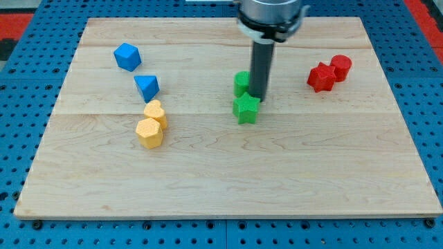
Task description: Separate the green circle and the green star
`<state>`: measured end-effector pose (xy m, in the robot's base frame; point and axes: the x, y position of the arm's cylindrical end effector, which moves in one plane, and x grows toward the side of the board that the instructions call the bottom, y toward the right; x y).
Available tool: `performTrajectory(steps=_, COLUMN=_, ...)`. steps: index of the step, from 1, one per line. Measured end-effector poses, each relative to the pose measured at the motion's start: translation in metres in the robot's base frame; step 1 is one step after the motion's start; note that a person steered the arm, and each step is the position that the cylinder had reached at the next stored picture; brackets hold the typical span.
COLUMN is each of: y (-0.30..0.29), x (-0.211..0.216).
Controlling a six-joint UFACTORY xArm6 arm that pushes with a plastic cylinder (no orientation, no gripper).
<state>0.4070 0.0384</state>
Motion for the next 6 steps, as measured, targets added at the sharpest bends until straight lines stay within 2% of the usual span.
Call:
performTrajectory(steps=1, y=0.005, x=-0.004)
performTrajectory(steps=2, y=0.04, x=-0.019)
performTrajectory(steps=4, y=-0.022, x=-0.04)
performTrajectory(steps=5, y=-0.027, x=-0.078)
performTrajectory(steps=6, y=-0.023, x=-0.149)
